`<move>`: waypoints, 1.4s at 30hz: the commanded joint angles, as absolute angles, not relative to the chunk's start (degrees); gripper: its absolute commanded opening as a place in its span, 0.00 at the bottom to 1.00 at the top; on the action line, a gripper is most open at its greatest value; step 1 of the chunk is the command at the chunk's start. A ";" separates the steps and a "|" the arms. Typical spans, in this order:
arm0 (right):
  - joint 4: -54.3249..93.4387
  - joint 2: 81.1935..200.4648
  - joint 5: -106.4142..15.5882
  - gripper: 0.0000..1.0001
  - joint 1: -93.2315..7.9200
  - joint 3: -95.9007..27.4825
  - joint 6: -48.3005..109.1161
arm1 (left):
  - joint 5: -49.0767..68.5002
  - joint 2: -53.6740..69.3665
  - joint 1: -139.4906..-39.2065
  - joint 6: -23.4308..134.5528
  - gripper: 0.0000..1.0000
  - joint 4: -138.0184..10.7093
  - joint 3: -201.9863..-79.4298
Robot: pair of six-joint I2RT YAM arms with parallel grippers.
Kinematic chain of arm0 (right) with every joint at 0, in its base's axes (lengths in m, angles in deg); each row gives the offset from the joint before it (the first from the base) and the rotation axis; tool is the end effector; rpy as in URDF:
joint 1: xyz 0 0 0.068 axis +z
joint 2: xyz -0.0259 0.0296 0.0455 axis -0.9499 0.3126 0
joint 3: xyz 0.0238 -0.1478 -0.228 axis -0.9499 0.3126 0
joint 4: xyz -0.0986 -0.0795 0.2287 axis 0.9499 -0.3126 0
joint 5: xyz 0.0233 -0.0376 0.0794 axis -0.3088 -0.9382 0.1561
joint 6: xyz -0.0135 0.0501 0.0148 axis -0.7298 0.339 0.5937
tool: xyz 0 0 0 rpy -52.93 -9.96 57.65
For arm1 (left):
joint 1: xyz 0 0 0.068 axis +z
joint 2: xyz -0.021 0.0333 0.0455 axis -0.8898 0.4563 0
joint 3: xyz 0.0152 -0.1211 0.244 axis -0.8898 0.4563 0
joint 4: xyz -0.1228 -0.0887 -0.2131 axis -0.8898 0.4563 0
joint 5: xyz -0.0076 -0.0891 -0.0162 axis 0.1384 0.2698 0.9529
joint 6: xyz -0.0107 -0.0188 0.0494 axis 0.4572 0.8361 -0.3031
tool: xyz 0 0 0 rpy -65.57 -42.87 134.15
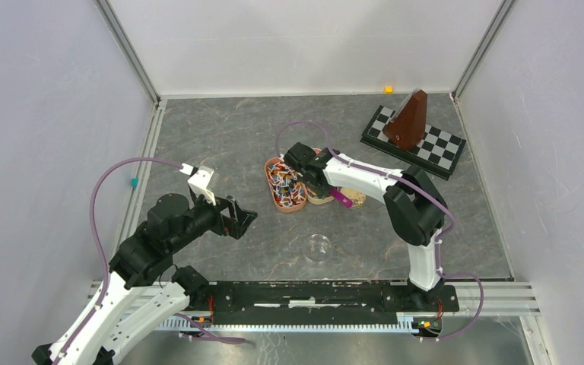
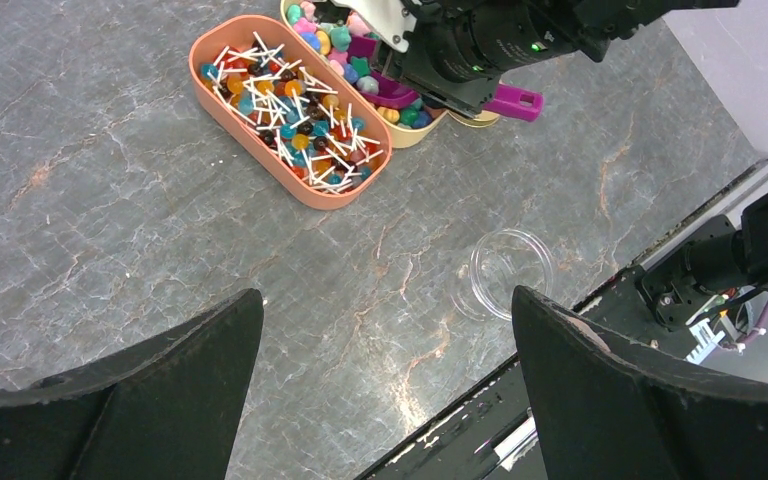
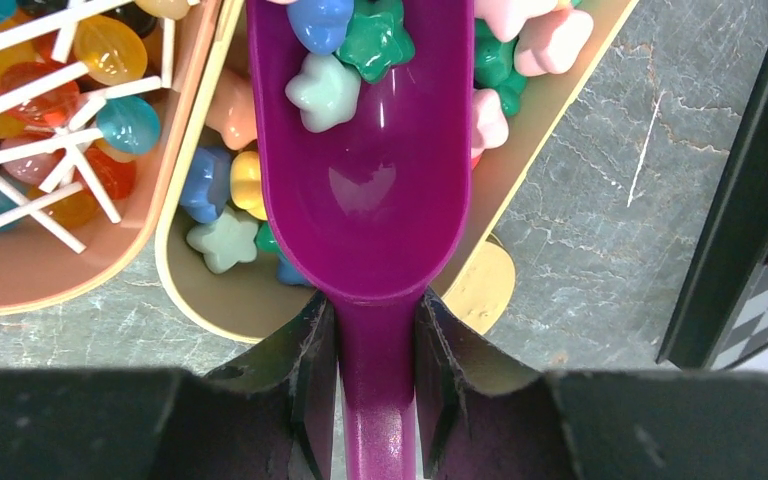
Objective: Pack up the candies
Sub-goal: Scoop the fake candies from the storage box.
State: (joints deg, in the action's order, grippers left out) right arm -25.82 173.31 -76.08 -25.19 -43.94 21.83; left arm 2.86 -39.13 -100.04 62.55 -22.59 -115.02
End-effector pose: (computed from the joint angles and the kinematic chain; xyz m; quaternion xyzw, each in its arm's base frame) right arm 0.2842 0.2802 0.1898 -0.3725 0.8966 -0.1313 0.2002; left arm 0.0828 -0.0639 0.3330 0.1401 0.8117 -0.2741 0.4964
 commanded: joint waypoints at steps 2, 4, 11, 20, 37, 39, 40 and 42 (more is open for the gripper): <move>-16.28 167.10 -71.26 0.00 -25.19 -38.89 21.92 | 1.88 -38.58 -99.87 64.81 1.00 -23.07 -114.69; -13.69 165.65 -70.45 0.00 -25.59 -36.40 21.84 | 1.82 -38.39 -99.89 64.81 1.00 -23.05 -114.70; -5.19 160.93 -69.93 0.00 -26.50 -28.42 22.74 | 1.79 -38.05 -99.85 64.98 1.00 -23.09 -114.73; 3.40 155.21 -68.72 0.00 -27.31 -20.10 23.51 | 2.92 -37.16 -99.88 65.16 1.00 -23.51 -114.51; 9.60 144.37 -68.08 0.00 -27.80 -11.39 22.42 | 2.25 -35.08 -99.88 65.18 1.00 -23.71 -114.92; 9.98 142.73 -67.60 0.00 -27.84 -10.39 22.09 | 2.51 -34.94 -99.86 65.25 1.00 -23.72 -114.91; 10.09 141.95 -67.41 0.00 -27.86 -9.83 21.95 | 2.83 -34.89 -99.85 65.25 1.00 -23.86 -114.88; 10.35 140.03 -66.53 0.00 -27.77 -8.68 21.43 | 3.50 -34.95 -99.85 65.16 1.00 -24.26 -114.84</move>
State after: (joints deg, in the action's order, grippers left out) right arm 6.59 144.74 -67.99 -27.66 -10.23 22.31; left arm 2.60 -35.11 -100.04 62.61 -22.50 -114.95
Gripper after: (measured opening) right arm 0.338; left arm 0.996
